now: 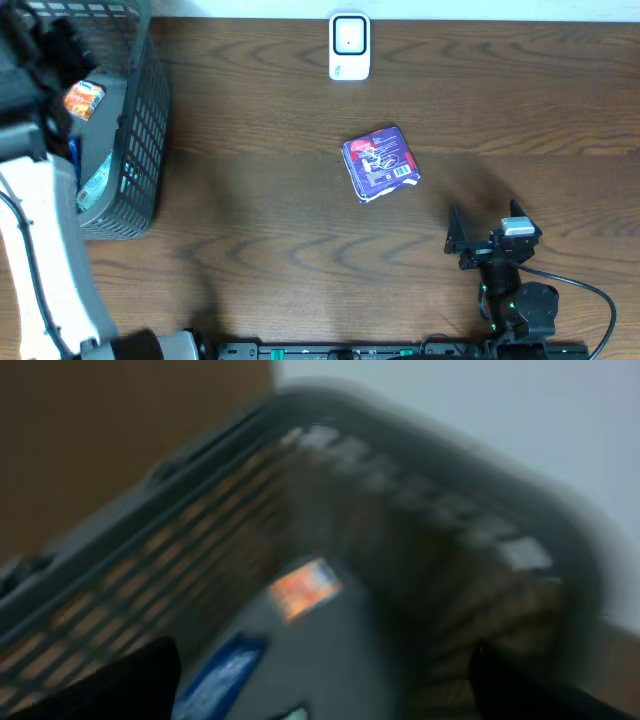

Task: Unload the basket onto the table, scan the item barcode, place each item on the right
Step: 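Reach the left gripper into the basket and grasp the green wipes pack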

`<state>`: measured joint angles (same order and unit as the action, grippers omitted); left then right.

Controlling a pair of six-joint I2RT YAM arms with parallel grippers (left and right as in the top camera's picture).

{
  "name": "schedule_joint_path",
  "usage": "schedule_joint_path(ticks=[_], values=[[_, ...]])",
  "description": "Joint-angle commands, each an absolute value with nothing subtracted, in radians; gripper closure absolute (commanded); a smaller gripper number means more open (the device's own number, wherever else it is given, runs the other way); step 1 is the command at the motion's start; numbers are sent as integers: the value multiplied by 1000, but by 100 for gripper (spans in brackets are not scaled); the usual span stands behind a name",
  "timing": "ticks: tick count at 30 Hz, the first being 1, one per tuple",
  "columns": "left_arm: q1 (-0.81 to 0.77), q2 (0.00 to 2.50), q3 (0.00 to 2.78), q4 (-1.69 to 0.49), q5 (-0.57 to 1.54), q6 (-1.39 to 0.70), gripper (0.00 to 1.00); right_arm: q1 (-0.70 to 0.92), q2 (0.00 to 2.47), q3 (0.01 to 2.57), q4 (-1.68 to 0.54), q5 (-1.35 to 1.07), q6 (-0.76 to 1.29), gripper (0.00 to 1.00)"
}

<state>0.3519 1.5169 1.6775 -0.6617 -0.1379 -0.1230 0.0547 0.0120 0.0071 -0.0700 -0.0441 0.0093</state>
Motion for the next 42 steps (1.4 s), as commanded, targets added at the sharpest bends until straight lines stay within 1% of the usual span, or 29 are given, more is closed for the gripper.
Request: schedule_joint_path(ticks=[1, 6, 8, 11, 13, 16, 19, 25, 30, 42], values=[[421, 1592, 1674, -692, -150, -68, 8, 60, 8, 6, -75, -35, -5, 1], [498, 1710, 1674, -741, -150, -41, 8, 60, 8, 6, -74, -35, -5, 1], [514, 1747, 1674, -765, -149, -41, 13, 60, 8, 6, -74, -35, -5, 1], [522, 1791, 1674, -829, -134, -21, 13, 60, 8, 6, -74, -35, -5, 1], [522, 1813, 1672, -879, -90, 36, 13, 60, 8, 6, -75, -35, -5, 1], [522, 1851, 1671, -931, 53, 142, 13, 60, 8, 6, -74, -35, -5, 1], [520, 1882, 1663, -969, 113, 162, 13, 60, 8, 6, -74, -35, -5, 1], [520, 1932, 1621, -1014, 104, 198, 13, 60, 8, 6, -75, -35, -5, 1], [520, 1968, 1596, -1031, 54, 199, 20, 60, 8, 6, -74, -35, -5, 1], [521, 2038, 1557, -992, 36, 210, 21, 60, 8, 6, -74, -35, -5, 1]])
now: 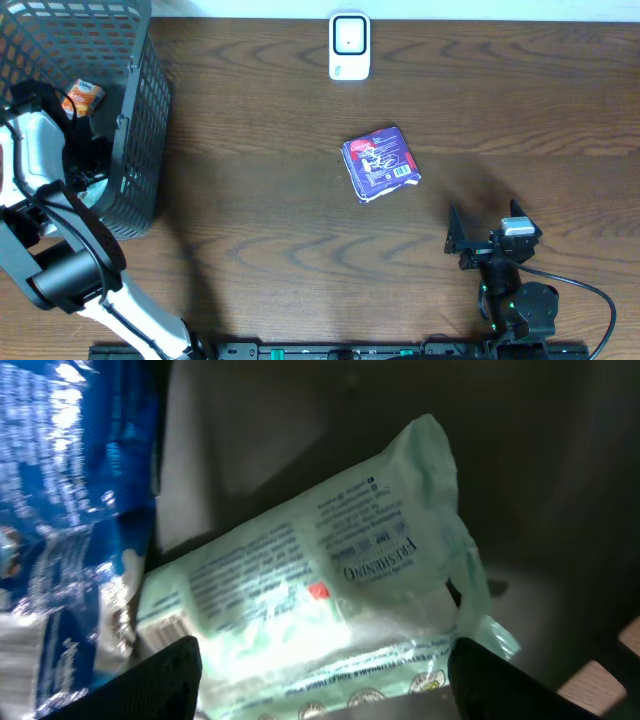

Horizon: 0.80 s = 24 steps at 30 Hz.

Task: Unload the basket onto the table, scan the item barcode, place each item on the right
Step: 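Reach the left gripper into the basket and grasp the green wipes pack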

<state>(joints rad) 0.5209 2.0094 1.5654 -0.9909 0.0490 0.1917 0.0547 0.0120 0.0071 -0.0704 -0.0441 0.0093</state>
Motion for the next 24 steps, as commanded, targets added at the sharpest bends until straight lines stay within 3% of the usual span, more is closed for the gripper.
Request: schedule_joint_path(ticks=[1, 4, 9, 13, 17, 19, 21, 24], values=[[521, 2045, 1556, -992, 36, 210, 23, 60, 8, 6, -74, -35, -5, 1], [521, 2069, 1556, -990, 36, 210, 30, 60, 8, 6, -75, -35, -5, 1], [521, 2099, 1556, -978, 36, 210, 31, 60, 8, 6, -74, -35, -5, 1], [521, 2101, 1556, -971, 36, 210, 50, 60, 8, 6, -74, -35, -5, 1], [521, 2101, 1556, -970, 36, 210, 53, 60, 8, 6, -74, -35, -5, 1], [521, 2101, 1556, -970, 36, 210, 67, 60, 8, 6, -74, -35, -5, 1], [521, 2101, 1556, -966, 36, 209, 90, 60, 8, 6, -74, -35, -5, 1], [521, 2099, 1557, -956, 37, 197, 93, 60, 8, 6, -74, -35, -5, 1]])
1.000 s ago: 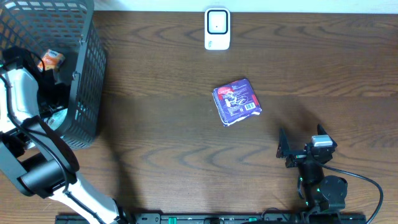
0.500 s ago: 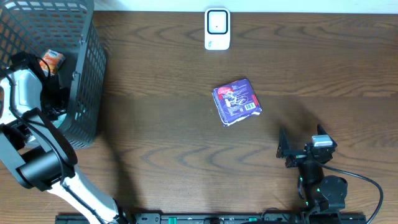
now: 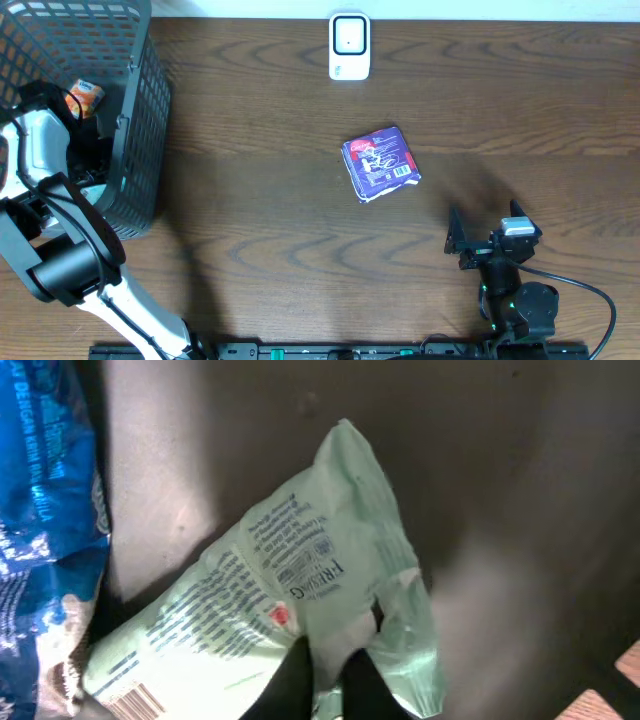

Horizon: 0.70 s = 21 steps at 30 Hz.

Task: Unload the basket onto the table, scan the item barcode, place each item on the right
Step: 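Reach the left gripper into the basket and grasp the green wipes pack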

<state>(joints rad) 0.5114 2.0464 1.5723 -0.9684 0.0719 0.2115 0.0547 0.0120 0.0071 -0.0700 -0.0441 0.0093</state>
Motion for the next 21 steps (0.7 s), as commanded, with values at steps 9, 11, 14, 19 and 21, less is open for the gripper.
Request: schedule_joint_path(ticks=[9, 11, 14, 19, 21], values=[[521, 1994, 1667, -965, 157, 126, 93, 60, 8, 6, -74, -35, -5, 1], [521, 1943, 1697, -952, 182, 100, 93, 60, 8, 6, -75, -35, -5, 1], [521, 1846, 1722, -906, 203, 39, 93, 60, 8, 6, -74, -35, -5, 1], [520, 1648, 1723, -805, 208, -32, 93, 60, 8, 6, -74, -35, -5, 1], [521, 1577, 1723, -776, 231, -32, 93, 60, 8, 6, -75, -35, -5, 1]])
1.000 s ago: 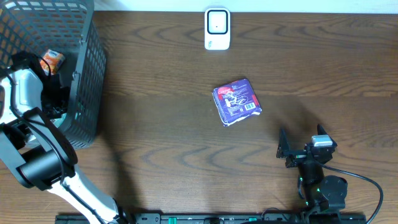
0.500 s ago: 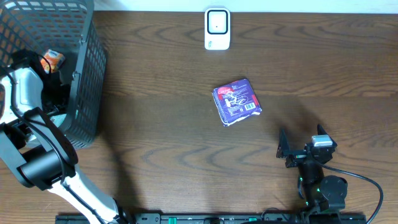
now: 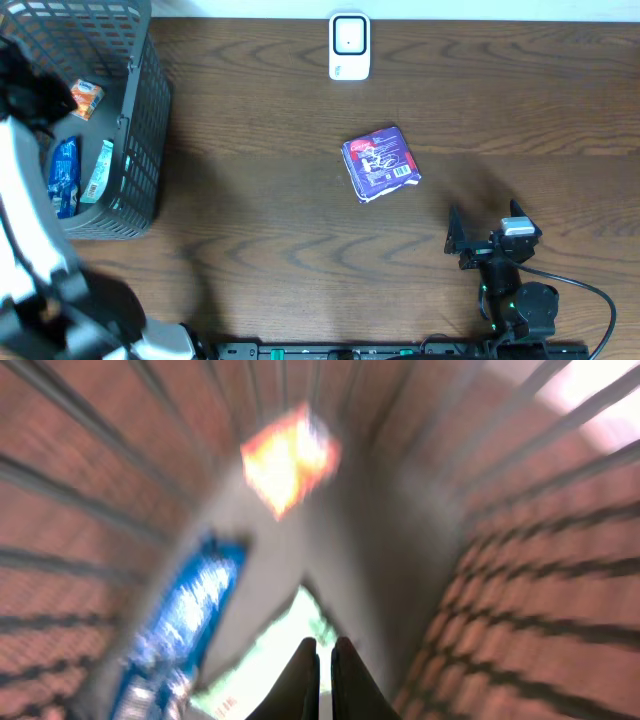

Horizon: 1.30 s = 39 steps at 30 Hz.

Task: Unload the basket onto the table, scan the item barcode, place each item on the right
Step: 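Reach the left gripper into the basket and grasp the green wipes pack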

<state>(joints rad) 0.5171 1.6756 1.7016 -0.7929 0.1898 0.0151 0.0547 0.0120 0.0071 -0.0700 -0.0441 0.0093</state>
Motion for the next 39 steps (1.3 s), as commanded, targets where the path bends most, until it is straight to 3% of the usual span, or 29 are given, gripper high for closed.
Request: schedule_joint_path(ticks=[1, 6, 9, 10, 11, 13, 30, 34, 39], values=[[521, 1545, 1723, -765, 236, -32, 93, 60, 8, 6, -74, -35, -5, 1], [521, 1469, 1723, -781, 223, 59, 89, 60, 8, 6, -75, -35, -5, 1], [521, 1494, 1705, -826, 166, 121, 45, 60, 8, 6, -74, -35, -5, 1], [521, 1508, 1691, -832, 145, 133, 26, 60, 8, 6, -74, -35, -5, 1], [521, 1523, 1676, -832, 123, 135, 15, 60, 8, 6, -74, -35, -5, 1], [521, 1565, 1649, -828, 88, 135, 8, 60, 8, 6, -74, -35, -5, 1], [521, 2024, 1640, -1045, 77, 257, 12, 60, 8, 6, -75, -35, -5, 1], [521, 2087, 1640, -1050, 23, 269, 40, 60, 8, 6, -74, -35, -5, 1], [521, 2131, 1640, -1039, 6, 269, 39, 60, 8, 6, -74, -35, -5, 1]])
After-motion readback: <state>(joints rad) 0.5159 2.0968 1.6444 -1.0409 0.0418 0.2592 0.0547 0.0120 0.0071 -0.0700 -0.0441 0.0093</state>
